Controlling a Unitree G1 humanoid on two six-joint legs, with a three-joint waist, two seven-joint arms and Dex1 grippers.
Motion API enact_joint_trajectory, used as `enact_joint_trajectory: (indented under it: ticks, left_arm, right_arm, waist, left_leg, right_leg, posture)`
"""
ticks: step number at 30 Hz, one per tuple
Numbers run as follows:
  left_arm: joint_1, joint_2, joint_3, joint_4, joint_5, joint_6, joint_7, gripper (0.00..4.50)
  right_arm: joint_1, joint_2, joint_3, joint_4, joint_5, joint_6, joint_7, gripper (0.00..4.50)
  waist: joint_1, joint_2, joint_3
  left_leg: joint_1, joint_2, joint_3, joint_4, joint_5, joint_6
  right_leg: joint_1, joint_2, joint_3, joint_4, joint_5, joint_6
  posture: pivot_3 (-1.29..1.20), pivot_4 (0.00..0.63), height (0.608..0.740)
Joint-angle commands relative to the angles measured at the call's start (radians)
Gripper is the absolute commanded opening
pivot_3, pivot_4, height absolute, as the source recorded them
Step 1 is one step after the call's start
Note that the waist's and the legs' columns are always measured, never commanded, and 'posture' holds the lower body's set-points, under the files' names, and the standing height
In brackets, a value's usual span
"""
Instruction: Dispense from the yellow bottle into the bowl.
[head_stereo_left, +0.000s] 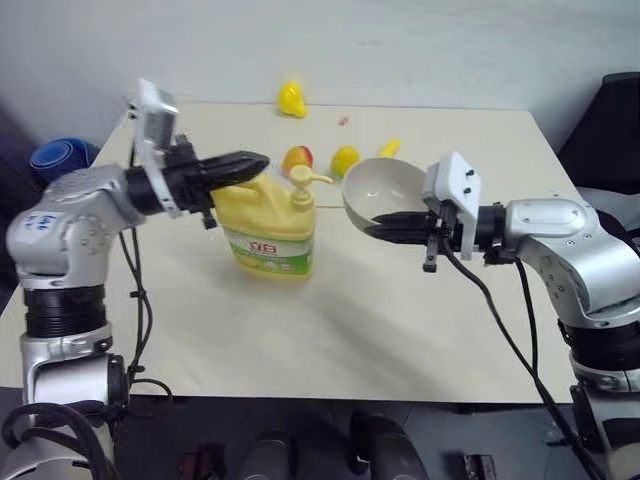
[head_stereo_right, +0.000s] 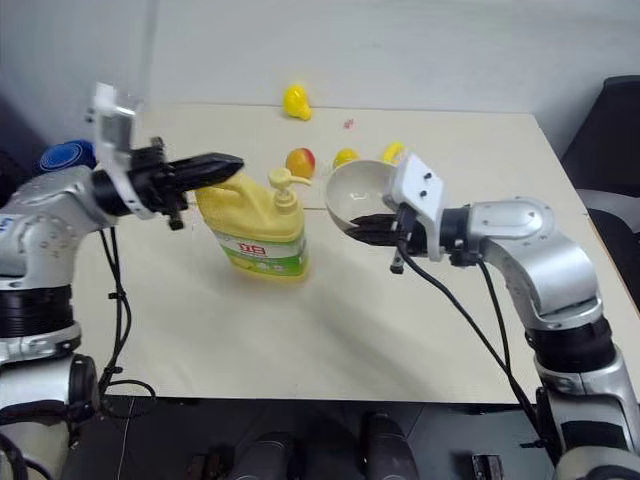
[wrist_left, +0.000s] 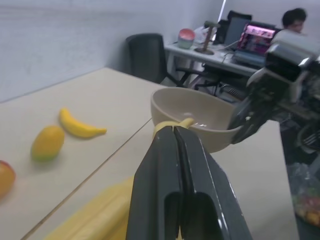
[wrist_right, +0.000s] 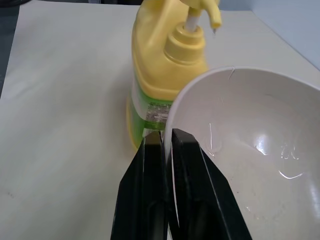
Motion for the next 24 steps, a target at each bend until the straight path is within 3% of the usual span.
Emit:
enact_joint_trajectory:
  ticks: [1, 2, 6, 10, 13, 15, 17, 24]
  left_arm:
    - [0.158, 0.169, 0.068, -0.126, -0.153, 0.097, -0.243, 0.04]
    - [0.204, 0.207, 0.071, -0.161, -0.183, 0.117, -0.289, 0.04]
    - [0.345, 0.216, 0.066, -0.219, -0.132, 0.058, -0.226, 0.04]
    - [0.546, 0.122, 0.054, -0.302, -0.032, -0.111, -0.147, 0.04]
    - [0.683, 0.08, 0.023, -0.301, 0.083, -0.272, -0.131, 0.04]
    - [0.764, 0.086, 0.001, -0.297, 0.131, -0.317, -0.135, 0.0]
    - [0.808, 0.068, 0.012, -0.296, 0.165, -0.374, -0.099, 0.41]
    - [0.914, 0.008, 0.059, -0.19, 0.277, -0.655, -0.041, 2.49]
  right_arm:
    - [0.174, -0.068, -0.059, 0.149, -0.102, -0.214, 0.02, 0.0]
    - [0.214, -0.073, -0.06, 0.199, -0.133, -0.273, 0.013, 0.0]
    - [0.305, -0.034, -0.051, 0.409, -0.214, -0.544, 0.011, 0.0]
    - [0.308, 0.002, -0.045, 0.582, -0.262, -0.736, 0.006, 0.0]
    - [0.301, 0.032, -0.062, 0.634, -0.226, -0.76, 0.022, 0.0]
    - [0.305, 0.044, -0.07, 0.647, -0.202, -0.757, 0.044, 0.61]
    - [0.338, 0.044, -0.099, 0.613, -0.16, -0.776, 0.07, 1.2]
    - [0.549, 0.001, -0.275, 0.277, 0.111, -0.615, 0.145, 3.63]
  waist:
    - [-0.002, 0.0, 0.0]
    - [-0.003, 0.0, 0.0]
    - [0.0, 0.001, 0.005]
    - [-0.005, 0.004, 0.006]
    - [-0.005, 0.003, 0.007]
    - [-0.007, 0.003, 0.007]
    - [-0.003, 0.003, 0.008]
    - [0.017, 0.005, 0.008]
  left_leg:
    - [0.0, 0.0, 0.0, -0.001, 0.0, 0.0]
    - [0.0, 0.0, 0.001, -0.003, 0.0, 0.0]
    - [-0.001, -0.002, 0.004, 0.0, 0.0, 0.003]
    - [0.004, -0.005, 0.01, 0.0, 0.003, 0.007]
    - [0.01, -0.001, 0.011, -0.002, 0.002, 0.005]
    - [0.01, 0.002, 0.012, -0.002, 0.0, 0.002]
    - [0.01, 0.004, 0.012, -0.003, 0.0, 0.001]
    - [0.009, 0.004, 0.012, -0.001, -0.002, 0.004]
  right_leg:
    - [0.0, 0.0, -0.003, -0.001, 0.0, 0.0]
    - [0.0, 0.0, -0.005, -0.002, 0.0, 0.0]
    - [0.001, 0.0, -0.007, -0.002, 0.0, 0.001]
    - [0.003, -0.003, -0.002, -0.003, 0.005, 0.003]
    - [0.006, -0.003, 0.004, -0.004, 0.004, 0.001]
    - [0.005, 0.0, 0.003, -0.002, 0.003, 0.0]
    - [0.004, 0.0, 0.003, 0.0, 0.003, -0.001]
    - [0.004, -0.001, 0.002, -0.004, 0.003, -0.001]
  posture:
    - [0.0, 0.15, 0.74]
    - [0.0, 0.15, 0.74]
    - [0.0, 0.15, 0.74]
    - [0.0, 0.15, 0.74]
    - [0.0, 0.15, 0.74]
    - [0.0, 0.15, 0.74]
    - [0.0, 0.15, 0.74]
    - [0.0, 0.15, 0.74]
